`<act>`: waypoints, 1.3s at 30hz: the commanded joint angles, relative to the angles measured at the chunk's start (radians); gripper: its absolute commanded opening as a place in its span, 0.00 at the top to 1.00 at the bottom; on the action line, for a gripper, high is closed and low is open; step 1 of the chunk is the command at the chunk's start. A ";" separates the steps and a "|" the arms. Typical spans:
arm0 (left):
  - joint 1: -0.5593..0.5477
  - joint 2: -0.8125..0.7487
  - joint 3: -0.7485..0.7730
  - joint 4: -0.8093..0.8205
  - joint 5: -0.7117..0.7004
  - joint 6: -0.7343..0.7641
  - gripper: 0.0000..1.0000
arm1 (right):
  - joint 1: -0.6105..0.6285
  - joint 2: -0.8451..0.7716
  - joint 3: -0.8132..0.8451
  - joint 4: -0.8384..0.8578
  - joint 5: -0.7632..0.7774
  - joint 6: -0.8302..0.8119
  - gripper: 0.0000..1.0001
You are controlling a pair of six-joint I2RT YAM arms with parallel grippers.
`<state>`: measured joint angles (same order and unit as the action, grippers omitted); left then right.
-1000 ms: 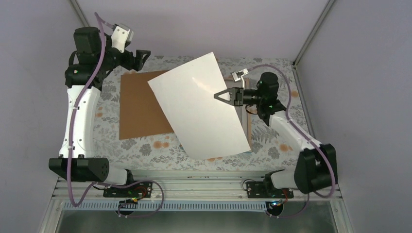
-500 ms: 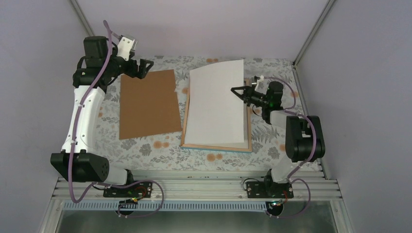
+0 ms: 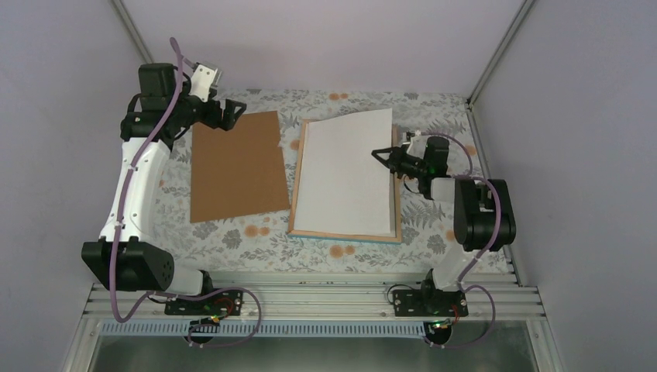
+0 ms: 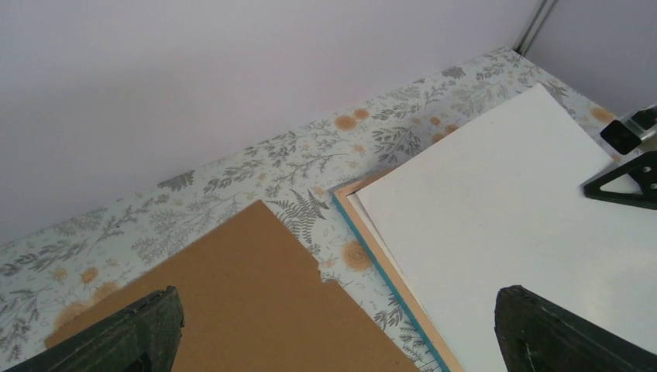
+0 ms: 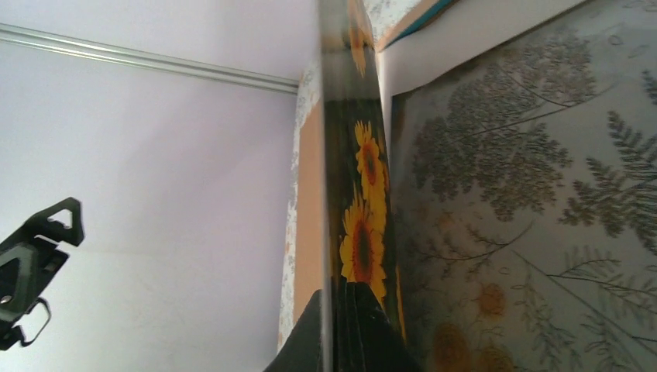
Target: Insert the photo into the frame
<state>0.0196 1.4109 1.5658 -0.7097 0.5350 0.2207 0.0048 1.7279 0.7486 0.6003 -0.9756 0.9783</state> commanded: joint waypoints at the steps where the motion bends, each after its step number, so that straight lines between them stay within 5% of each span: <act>1: 0.005 -0.022 -0.009 0.029 0.019 0.004 0.00 | -0.006 0.067 0.054 -0.082 -0.012 -0.117 0.97; 19: 0.005 -0.003 -0.062 0.050 0.034 0.004 0.00 | -0.007 0.231 0.219 -0.334 -0.009 -0.306 0.96; 24: 0.004 -0.003 -0.070 0.054 0.034 0.003 0.00 | -0.006 0.194 0.229 -0.418 0.056 -0.353 0.51; 32: 0.005 -0.020 -0.091 0.079 0.029 0.003 0.00 | -0.005 0.110 0.291 -0.635 0.219 -0.444 0.07; 39: 0.005 -0.035 -0.100 0.085 0.002 0.028 0.00 | -0.005 0.066 0.358 -0.817 0.367 -0.529 0.00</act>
<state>0.0196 1.4109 1.4670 -0.6594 0.5514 0.2253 0.0040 1.8347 1.0653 -0.0811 -0.7246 0.5346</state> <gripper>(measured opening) 0.998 0.998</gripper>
